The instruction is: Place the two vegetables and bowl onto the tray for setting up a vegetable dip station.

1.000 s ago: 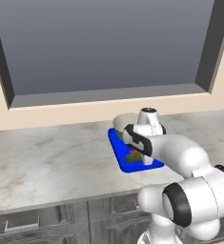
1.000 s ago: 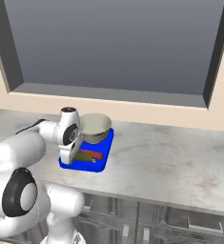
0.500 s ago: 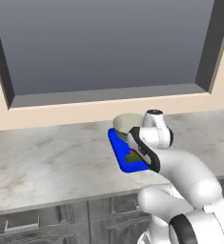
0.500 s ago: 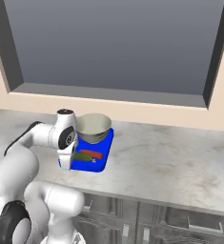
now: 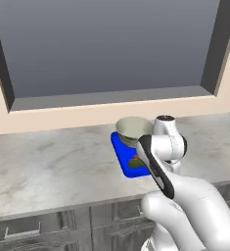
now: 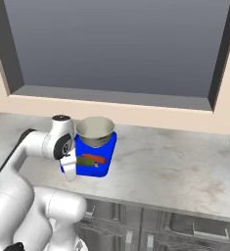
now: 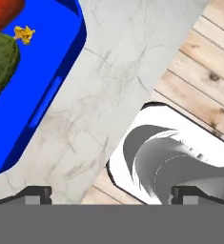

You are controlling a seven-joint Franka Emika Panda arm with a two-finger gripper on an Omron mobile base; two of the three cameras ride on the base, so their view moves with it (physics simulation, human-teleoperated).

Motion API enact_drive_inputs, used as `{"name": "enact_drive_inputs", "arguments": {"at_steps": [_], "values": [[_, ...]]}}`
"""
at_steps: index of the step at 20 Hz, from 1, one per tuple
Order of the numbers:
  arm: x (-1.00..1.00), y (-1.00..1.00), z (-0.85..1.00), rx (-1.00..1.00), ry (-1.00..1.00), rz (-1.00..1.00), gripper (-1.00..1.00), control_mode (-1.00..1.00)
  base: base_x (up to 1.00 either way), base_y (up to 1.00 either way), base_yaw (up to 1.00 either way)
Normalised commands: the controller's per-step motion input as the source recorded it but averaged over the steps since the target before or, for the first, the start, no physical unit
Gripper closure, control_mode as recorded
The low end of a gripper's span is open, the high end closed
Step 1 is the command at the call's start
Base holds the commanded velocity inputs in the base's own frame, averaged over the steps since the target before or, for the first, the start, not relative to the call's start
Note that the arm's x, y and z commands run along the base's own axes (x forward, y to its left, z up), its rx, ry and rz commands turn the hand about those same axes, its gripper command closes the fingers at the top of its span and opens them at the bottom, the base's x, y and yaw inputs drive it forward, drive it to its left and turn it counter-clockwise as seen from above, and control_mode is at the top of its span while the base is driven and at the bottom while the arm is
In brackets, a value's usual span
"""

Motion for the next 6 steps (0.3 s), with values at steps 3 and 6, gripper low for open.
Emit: {"name": "enact_drive_inputs", "arguments": {"at_steps": [3,6], "values": [[-0.45,0.00,0.16,0.00,-0.08,0.42,-1.00,-1.00,0.00,0.00,0.00],[-0.43,0.00,0.16,0.00,-0.10,0.40,-1.00,-1.00,0.00,0.00,0.00]]}}
